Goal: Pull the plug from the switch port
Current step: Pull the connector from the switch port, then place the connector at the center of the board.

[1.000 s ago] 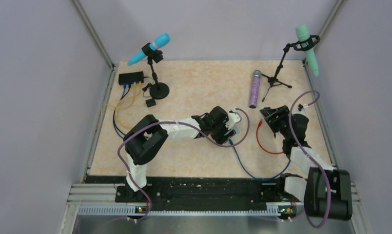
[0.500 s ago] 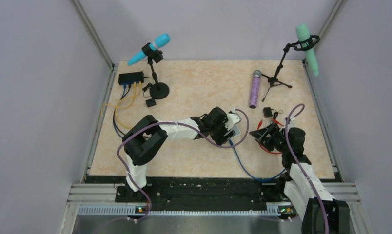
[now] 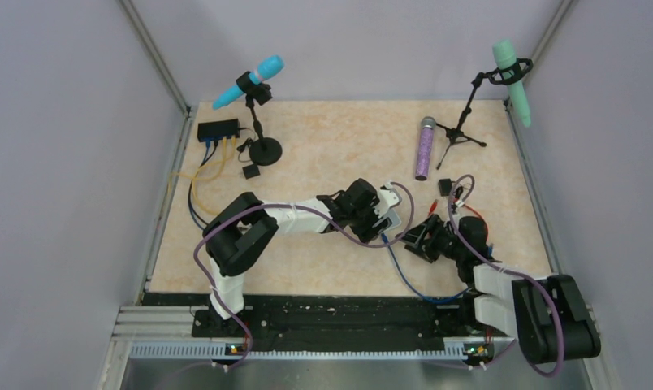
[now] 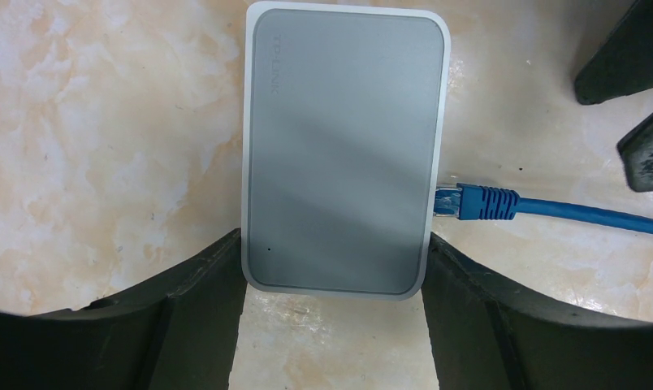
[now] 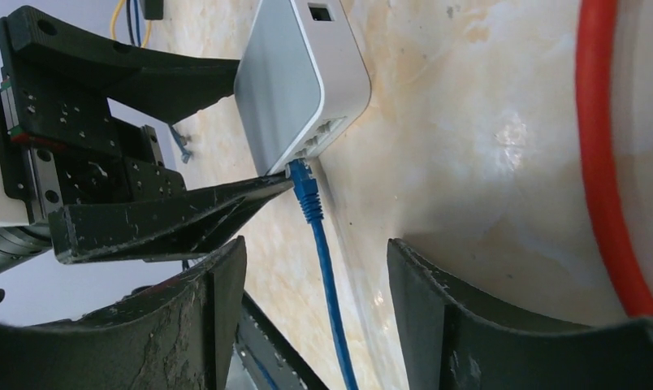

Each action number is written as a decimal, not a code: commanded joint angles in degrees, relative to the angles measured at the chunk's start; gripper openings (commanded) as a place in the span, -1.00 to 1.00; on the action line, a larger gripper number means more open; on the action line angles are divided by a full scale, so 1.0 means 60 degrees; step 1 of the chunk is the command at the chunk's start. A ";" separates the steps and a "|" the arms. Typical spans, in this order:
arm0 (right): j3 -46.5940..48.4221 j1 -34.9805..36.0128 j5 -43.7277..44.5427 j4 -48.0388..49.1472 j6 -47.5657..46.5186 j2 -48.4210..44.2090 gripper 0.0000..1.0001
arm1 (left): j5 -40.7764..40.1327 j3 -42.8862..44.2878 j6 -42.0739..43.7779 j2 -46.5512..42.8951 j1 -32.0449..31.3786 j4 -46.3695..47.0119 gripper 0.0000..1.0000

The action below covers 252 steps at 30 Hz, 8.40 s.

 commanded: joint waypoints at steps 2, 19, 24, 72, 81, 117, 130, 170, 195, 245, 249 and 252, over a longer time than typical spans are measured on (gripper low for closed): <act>0.0425 0.0418 0.0160 0.1556 0.0245 0.1430 0.24 | 0.0516 -0.0519 -0.0129 0.0501 -0.0173 -0.1366 0.17; 0.0209 0.1551 0.1541 0.3935 0.1434 0.3188 -0.02 | 0.0853 -0.0552 -0.0403 0.0498 -0.0173 -0.0958 0.10; 0.0283 0.1865 0.1677 0.4319 0.1559 0.3654 -0.05 | 0.0933 -0.0357 -0.0405 0.0499 -0.0173 -0.1015 0.08; 0.0590 0.2362 0.1912 0.7018 0.2532 0.5870 -0.36 | 0.1438 -0.0142 -0.0394 0.0403 -0.0173 -0.1233 -0.03; 0.0154 0.2387 0.1961 0.7657 0.2650 0.5723 -0.47 | 0.1397 0.0001 -0.0469 0.0633 -0.0144 -0.1410 -0.03; -0.0126 0.2401 0.1779 0.7828 0.2408 0.5297 -0.62 | 0.1924 -0.0137 -0.0634 0.0881 0.0149 -0.1015 -0.06; -0.0154 0.2409 0.1705 0.7694 0.2322 0.5031 -0.39 | 0.1874 -0.0296 -0.0623 0.0859 0.0227 -0.0950 -0.07; -0.0313 0.2406 0.1377 0.7503 0.2016 0.4716 -0.68 | 0.1956 -0.0474 -0.0632 0.0872 0.0411 -0.0958 -0.09; 0.1737 0.2645 0.2879 -0.1391 -0.0503 0.0411 -1.00 | 0.0365 -0.0180 -0.1134 0.1117 0.0456 -0.1142 -0.16; 1.0470 0.1793 0.9202 -0.8883 -0.5306 -0.3514 -1.00 | -0.2415 -0.3450 -0.2278 -0.5477 0.0456 0.1617 0.97; 1.1886 0.1796 1.0446 -0.9288 -0.6150 -0.2897 -1.00 | -0.2594 -0.3735 -0.2508 -0.5876 0.0457 0.1532 0.98; 1.2818 0.1789 1.1076 -0.9571 -0.6846 -0.2430 -1.00 | -0.2664 -0.3916 -0.2665 -0.5949 0.0458 0.1470 0.98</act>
